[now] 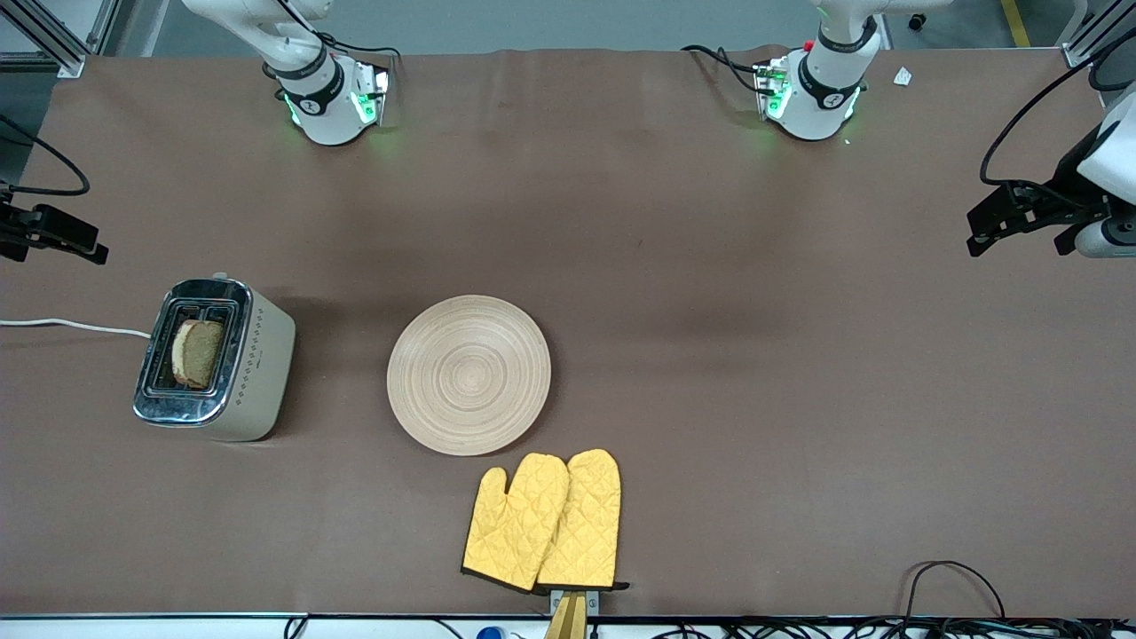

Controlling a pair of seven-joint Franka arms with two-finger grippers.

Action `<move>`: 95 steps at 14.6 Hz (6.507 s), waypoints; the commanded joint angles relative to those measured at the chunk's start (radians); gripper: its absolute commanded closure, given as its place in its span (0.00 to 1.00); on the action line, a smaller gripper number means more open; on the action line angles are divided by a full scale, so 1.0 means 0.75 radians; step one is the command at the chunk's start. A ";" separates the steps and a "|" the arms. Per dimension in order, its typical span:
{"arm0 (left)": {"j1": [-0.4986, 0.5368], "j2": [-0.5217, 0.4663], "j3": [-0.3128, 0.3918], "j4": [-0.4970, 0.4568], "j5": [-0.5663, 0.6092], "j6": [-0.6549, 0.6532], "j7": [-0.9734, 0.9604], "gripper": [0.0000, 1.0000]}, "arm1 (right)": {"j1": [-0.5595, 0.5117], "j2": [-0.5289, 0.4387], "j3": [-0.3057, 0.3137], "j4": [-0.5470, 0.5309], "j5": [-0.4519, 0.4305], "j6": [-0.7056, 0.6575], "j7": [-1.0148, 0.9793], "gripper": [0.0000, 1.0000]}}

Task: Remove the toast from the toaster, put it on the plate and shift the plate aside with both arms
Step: 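Reach the right gripper to the toast in the chrome toaster, then grasp the toast slice and lift it out of the toaster, then carry the toast with the right gripper onto the wooden plate, then release the toast on the plate while the left gripper reaches forward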

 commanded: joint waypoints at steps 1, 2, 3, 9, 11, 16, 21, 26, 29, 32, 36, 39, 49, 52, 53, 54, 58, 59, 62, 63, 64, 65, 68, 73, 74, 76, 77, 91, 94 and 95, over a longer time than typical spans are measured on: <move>0.000 0.015 0.000 0.037 0.004 -0.027 -0.013 0.00 | 0.032 -0.026 0.011 -0.005 0.003 -0.020 -0.005 0.00; 0.000 0.015 0.000 0.037 0.004 -0.027 -0.017 0.00 | 0.041 -0.026 0.007 0.030 0.000 -0.054 -0.007 0.00; 0.000 0.015 0.000 0.039 0.006 -0.027 -0.019 0.00 | 0.032 -0.028 0.007 0.091 0.002 -0.087 -0.013 0.00; -0.006 0.017 0.000 0.037 0.006 -0.029 -0.019 0.00 | 0.026 0.006 0.003 0.055 0.015 -0.075 -0.017 0.00; -0.006 0.017 0.000 0.037 0.006 -0.031 -0.019 0.00 | 0.026 0.012 0.003 -0.096 0.015 0.086 -0.019 0.00; -0.004 0.017 -0.002 0.037 0.006 -0.031 -0.019 0.00 | -0.014 0.108 0.003 -0.325 0.015 0.444 -0.021 0.00; -0.006 0.017 0.000 0.037 0.006 -0.031 -0.019 0.00 | -0.051 0.198 0.003 -0.440 0.015 0.682 -0.036 0.00; -0.006 0.017 0.000 0.037 0.006 -0.031 -0.019 0.00 | -0.045 0.225 0.005 -0.508 0.021 0.764 -0.034 0.25; -0.006 0.017 0.000 0.037 0.006 -0.031 -0.017 0.00 | -0.047 0.231 0.005 -0.518 0.027 0.766 -0.028 0.98; -0.008 0.017 0.000 0.037 0.006 -0.031 -0.019 0.00 | -0.047 0.231 0.007 -0.516 0.029 0.755 -0.023 1.00; -0.006 0.017 -0.002 0.037 0.006 -0.031 -0.017 0.00 | -0.027 0.219 0.011 -0.459 0.027 0.648 -0.015 1.00; -0.008 0.017 -0.002 0.037 0.006 -0.031 -0.017 0.00 | -0.002 0.193 0.016 -0.283 0.027 0.392 -0.015 1.00; -0.008 0.017 -0.002 0.037 0.006 -0.031 -0.017 0.00 | 0.224 0.166 0.011 -0.049 0.227 0.162 0.301 1.00; -0.006 0.017 -0.002 0.037 0.006 -0.031 -0.013 0.00 | 0.306 0.174 0.011 -0.204 0.407 0.419 0.390 1.00; -0.006 0.017 -0.002 0.037 0.006 -0.031 -0.011 0.00 | 0.325 0.188 0.013 -0.260 0.462 0.513 0.390 1.00; -0.006 0.017 -0.002 0.037 0.006 -0.031 -0.011 0.00 | 0.349 0.211 0.013 -0.311 0.529 0.605 0.388 1.00; -0.006 0.017 -0.002 0.037 0.006 -0.031 -0.009 0.00 | 0.468 0.352 0.013 -0.379 0.738 0.880 0.404 1.00; -0.004 0.017 -0.002 0.037 0.006 -0.031 -0.007 0.00 | 0.507 0.390 0.011 -0.379 0.787 0.937 0.406 1.00; -0.002 0.017 -0.002 0.037 0.006 -0.031 -0.007 0.00 | 0.599 0.485 0.011 -0.379 0.845 1.084 0.422 1.00; -0.004 0.017 -0.002 0.037 0.006 -0.031 -0.007 0.00 | 0.607 0.509 0.011 -0.379 0.847 1.109 0.422 1.00; -0.004 0.017 -0.002 0.037 0.006 -0.031 -0.007 0.00 | 0.601 0.528 0.011 -0.379 0.845 1.113 0.416 1.00; -0.004 0.017 -0.002 0.037 0.006 -0.031 -0.007 0.00 | 0.591 0.542 0.011 -0.379 0.845 1.111 0.398 1.00; -0.002 0.017 -0.002 0.037 0.006 -0.031 -0.007 0.00 | 0.548 0.567 0.007 -0.432 0.831 1.117 0.286 1.00; 0.000 0.017 -0.002 0.037 0.006 -0.031 -0.007 0.00 | 0.517 0.528 -0.001 -0.546 0.831 1.109 0.167 1.00; 0.000 0.017 -0.002 0.037 0.006 -0.031 -0.007 0.00 | 0.505 0.506 -0.001 -0.563 0.829 1.107 0.161 1.00; 0.000 0.017 -0.002 0.037 0.006 -0.031 -0.007 0.00 | 0.503 0.499 -0.001 -0.589 0.829 1.105 0.161 1.00; -0.002 0.017 -0.002 0.037 0.006 -0.031 -0.007 0.00 | 0.501 0.503 -0.001 -0.593 0.827 1.103 0.159 1.00; 0.002 0.017 -0.002 0.037 0.004 -0.031 -0.005 0.00 | 0.407 0.491 -0.001 -0.657 0.829 1.074 0.038 0.46; 0.002 0.017 -0.002 0.037 0.004 -0.031 -0.005 0.00 | 0.417 0.489 -0.001 -0.641 0.827 1.074 0.081 0.22; 0.002 0.017 -0.002 0.037 0.004 -0.031 -0.003 0.00 | 0.417 0.487 -0.001 -0.634 0.827 1.072 0.085 0.16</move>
